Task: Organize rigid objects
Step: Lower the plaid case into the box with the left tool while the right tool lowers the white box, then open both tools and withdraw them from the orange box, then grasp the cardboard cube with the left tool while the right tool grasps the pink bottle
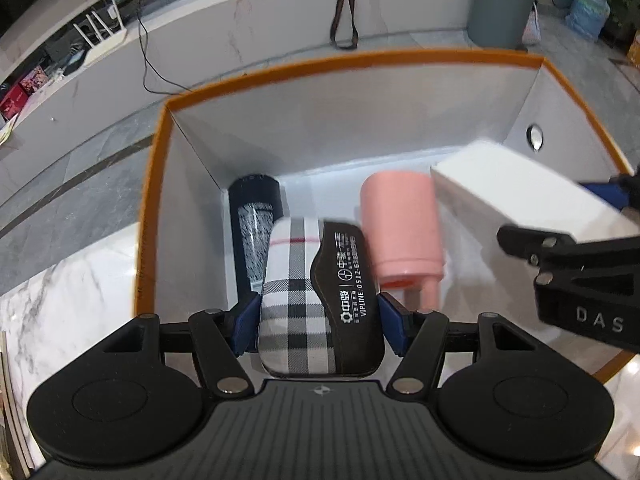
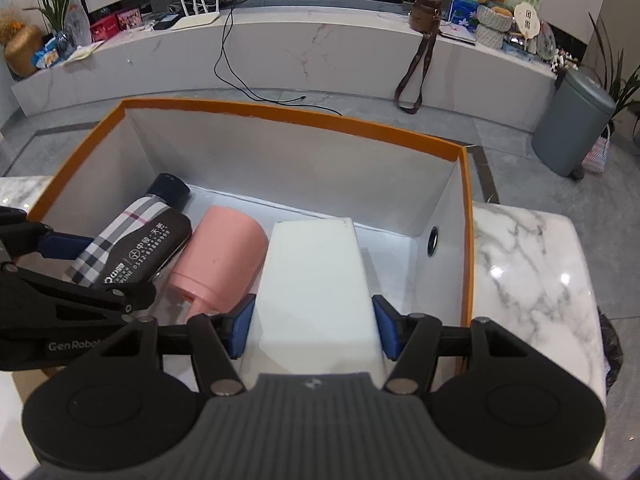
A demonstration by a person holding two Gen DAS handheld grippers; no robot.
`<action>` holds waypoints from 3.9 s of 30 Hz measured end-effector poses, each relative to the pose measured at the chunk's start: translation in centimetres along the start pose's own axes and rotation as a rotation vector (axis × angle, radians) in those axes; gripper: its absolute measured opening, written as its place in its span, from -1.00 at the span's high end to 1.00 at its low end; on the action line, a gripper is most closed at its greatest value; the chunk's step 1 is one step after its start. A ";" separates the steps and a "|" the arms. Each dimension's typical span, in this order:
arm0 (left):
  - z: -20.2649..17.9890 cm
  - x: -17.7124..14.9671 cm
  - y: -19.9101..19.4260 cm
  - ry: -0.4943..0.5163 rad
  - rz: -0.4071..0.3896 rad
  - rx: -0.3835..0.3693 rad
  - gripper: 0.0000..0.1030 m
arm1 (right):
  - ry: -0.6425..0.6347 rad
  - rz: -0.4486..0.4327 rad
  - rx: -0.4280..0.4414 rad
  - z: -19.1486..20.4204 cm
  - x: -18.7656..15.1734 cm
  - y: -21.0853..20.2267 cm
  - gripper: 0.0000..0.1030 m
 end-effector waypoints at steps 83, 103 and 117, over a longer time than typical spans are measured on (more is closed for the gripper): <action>0.6 -22.3 -10.2 -0.305 -0.301 -0.047 -0.59 | -0.196 -0.274 -0.073 -3.6 -15.6 -17.7 -0.44; 2.9 -22.3 -3.2 -0.243 -0.275 0.001 -0.69 | -0.241 -0.080 0.037 -0.2 -22.7 -9.6 -0.53; 3.6 -19.6 -0.2 -0.214 -0.296 -0.013 -0.69 | -0.186 -0.010 0.096 0.6 -22.8 -4.3 -0.55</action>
Point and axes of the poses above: each gripper's, at about its wrist camera, not at the fingertips, and y roughly the way its jaws point, z to its left, x to its top, the point moved 2 cm from there along y, roughly the way its jaws point, and after that the axes turned 10 degrees about z, right-handed, at the moved point
